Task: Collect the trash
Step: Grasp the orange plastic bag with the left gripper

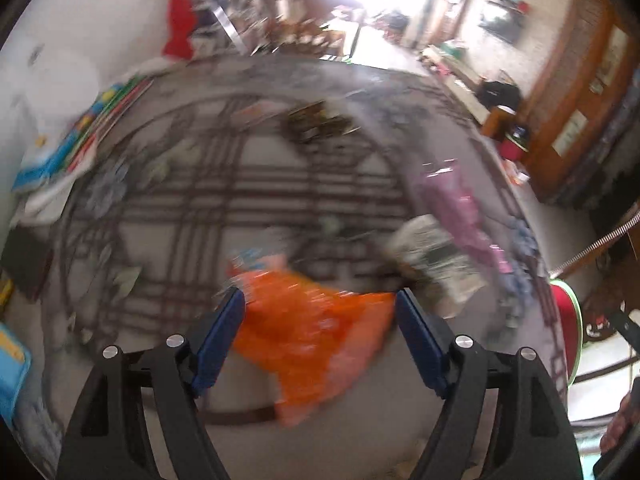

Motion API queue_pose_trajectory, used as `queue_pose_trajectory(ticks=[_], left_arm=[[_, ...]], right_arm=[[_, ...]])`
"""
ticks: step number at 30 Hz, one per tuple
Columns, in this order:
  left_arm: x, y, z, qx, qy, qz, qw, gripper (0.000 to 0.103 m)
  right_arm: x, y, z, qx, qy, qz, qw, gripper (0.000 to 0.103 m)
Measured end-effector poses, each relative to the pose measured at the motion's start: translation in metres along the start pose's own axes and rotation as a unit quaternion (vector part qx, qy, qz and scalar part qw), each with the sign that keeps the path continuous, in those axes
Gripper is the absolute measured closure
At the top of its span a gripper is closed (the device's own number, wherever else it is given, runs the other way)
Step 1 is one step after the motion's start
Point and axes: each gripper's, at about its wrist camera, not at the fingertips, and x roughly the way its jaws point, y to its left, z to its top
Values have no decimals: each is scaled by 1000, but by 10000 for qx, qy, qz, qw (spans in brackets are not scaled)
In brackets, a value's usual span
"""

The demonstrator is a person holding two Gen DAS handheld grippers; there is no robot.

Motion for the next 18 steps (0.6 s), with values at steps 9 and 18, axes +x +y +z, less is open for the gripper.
queue_pose_trajectory(ticks=[9,18], left_arm=[[42,25,3,-412,566,-380,9968,22],[46,18,15,110,729,-1070,9915,55]], right_arm=[[-1,54,-13,-180,64,-1,9998,17],[-7,103,-28,-306,33,-84,9995,17]])
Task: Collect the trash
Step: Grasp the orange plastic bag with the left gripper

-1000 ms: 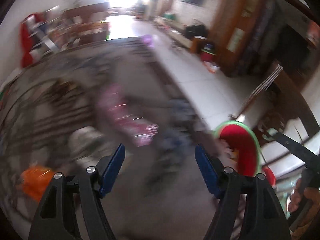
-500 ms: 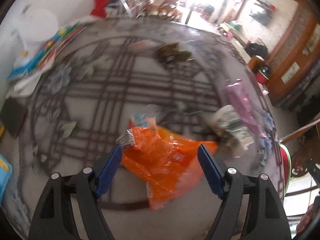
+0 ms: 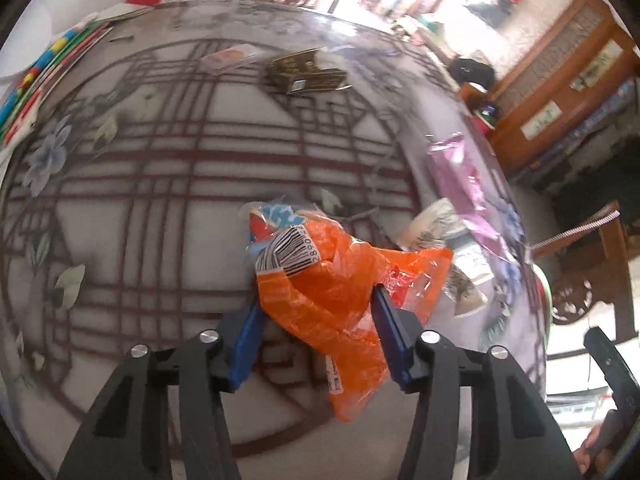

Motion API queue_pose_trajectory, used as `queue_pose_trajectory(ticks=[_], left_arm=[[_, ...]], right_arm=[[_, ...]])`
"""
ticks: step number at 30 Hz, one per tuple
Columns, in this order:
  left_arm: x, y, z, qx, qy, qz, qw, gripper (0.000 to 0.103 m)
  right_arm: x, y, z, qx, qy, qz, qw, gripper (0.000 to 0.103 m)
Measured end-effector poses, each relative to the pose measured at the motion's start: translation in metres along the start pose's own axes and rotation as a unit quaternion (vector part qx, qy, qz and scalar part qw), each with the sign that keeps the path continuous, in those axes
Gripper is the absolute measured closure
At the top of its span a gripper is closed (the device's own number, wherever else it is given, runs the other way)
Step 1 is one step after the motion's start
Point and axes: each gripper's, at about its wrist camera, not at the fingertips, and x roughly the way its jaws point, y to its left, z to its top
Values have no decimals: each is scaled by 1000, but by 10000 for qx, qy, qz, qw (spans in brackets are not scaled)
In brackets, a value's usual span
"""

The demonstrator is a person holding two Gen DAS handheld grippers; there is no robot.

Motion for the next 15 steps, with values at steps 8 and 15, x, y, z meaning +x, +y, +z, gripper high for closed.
queue_pose_trajectory(ticks=[8,15], left_arm=[[-34,31,-3,323,-171,-34,9993,56],[-52,81,-16,343,-40,108,9993,55]], right_arm=[[16,47,-1,-161,162,184,9996,17],[61,102,14,-1018,539,487,9921,14]])
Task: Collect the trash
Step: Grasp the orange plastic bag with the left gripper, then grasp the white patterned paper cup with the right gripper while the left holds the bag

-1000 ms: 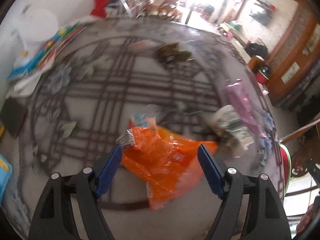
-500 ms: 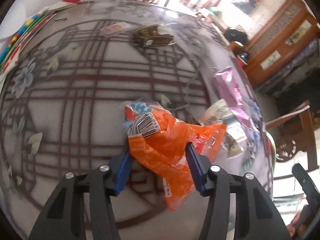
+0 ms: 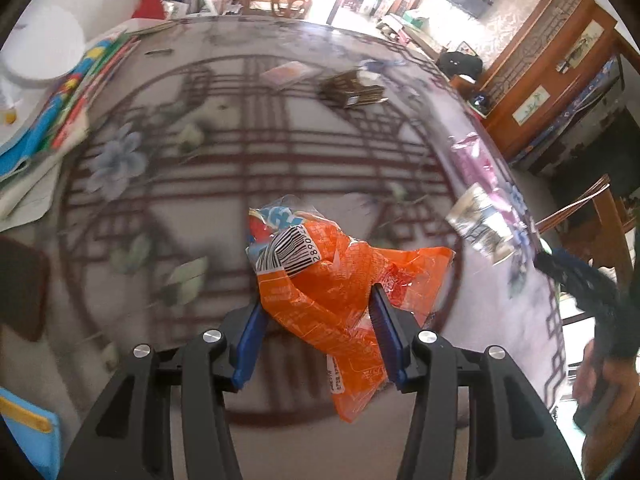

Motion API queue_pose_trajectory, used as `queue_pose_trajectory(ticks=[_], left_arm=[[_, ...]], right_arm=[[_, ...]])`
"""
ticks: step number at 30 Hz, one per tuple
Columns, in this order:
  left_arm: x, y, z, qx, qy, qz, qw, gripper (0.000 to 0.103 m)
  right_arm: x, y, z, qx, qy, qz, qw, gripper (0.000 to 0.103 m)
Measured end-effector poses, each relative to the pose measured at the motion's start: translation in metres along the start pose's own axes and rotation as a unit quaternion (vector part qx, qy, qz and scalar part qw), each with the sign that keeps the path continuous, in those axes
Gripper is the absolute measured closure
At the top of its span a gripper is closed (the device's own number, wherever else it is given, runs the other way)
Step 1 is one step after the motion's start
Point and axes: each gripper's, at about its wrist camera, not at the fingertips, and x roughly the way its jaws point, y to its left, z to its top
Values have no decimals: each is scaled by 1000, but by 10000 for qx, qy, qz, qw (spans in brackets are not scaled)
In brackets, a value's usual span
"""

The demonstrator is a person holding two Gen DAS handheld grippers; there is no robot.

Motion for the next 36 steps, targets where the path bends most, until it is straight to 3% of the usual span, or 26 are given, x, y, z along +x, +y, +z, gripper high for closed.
queue_pose_trajectory(ticks=[6,11,13,14,15,17,28,36], left_arm=[[-8,28,-8,-186,-31,111,9998,55],[-15,37,-7,-123,-116,198,9997,55],[-14,37,-5,-120,-121,182,9997,55],[-14,37,-5,-116,-118,170,9997,55],[-13,37,-5,-113,-113,152,9998,55],[-11,36,-3,-105,-102,119,9998,55],[-10,25,9,-26,-220,8,9998,55],[-29,11,22,39,-568,56,9984,55]], right_arm=[[42,30,28,-613,346,-136,9974,11],[63,45,29,-899,499,-366,9940,12],[66,47,27,-995,542,-510,9922,23],[66,48,26,-1003,587,-524,9918,41],[67,47,26,-959,642,-458,9923,51],[64,47,24,-853,629,-341,9938,53],[-1,69,-4,-193,14,172,9997,54],[-32,80,1,-232,-484,51,9985,54]])
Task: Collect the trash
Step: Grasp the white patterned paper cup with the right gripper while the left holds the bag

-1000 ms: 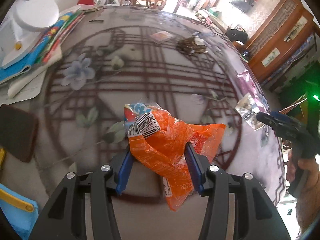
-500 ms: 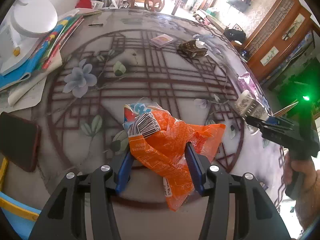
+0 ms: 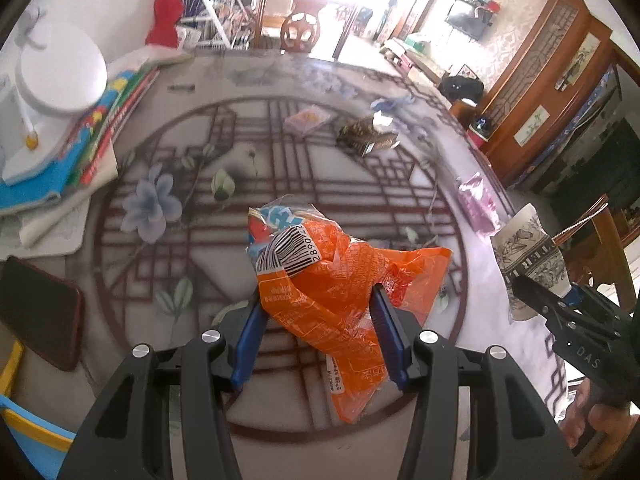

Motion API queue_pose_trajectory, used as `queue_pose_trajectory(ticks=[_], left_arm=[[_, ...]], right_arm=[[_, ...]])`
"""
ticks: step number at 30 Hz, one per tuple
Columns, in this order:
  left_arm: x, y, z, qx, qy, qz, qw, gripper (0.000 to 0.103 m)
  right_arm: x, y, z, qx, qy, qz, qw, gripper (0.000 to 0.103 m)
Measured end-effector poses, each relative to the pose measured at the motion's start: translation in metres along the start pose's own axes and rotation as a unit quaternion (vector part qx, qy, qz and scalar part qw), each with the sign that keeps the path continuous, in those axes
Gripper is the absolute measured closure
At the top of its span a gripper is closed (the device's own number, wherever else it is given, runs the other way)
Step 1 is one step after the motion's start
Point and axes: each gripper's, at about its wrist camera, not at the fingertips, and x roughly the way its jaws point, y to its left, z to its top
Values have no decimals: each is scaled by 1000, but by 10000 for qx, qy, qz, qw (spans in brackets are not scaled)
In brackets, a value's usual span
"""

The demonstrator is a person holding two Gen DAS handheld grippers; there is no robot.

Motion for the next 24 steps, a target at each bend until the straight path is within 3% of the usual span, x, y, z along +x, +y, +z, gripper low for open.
queue_pose_trajectory(ticks=[9,24], left_arm=[[-21,-18,8,232,-287,-3,9993,55],[-32,-39,-3,374,-348,-28,9987,55]], right_arm=[[-16,-7,-2,91,-191,-32,9998,53],[-32,-24,-18,247,-275,-52,9993,53]])
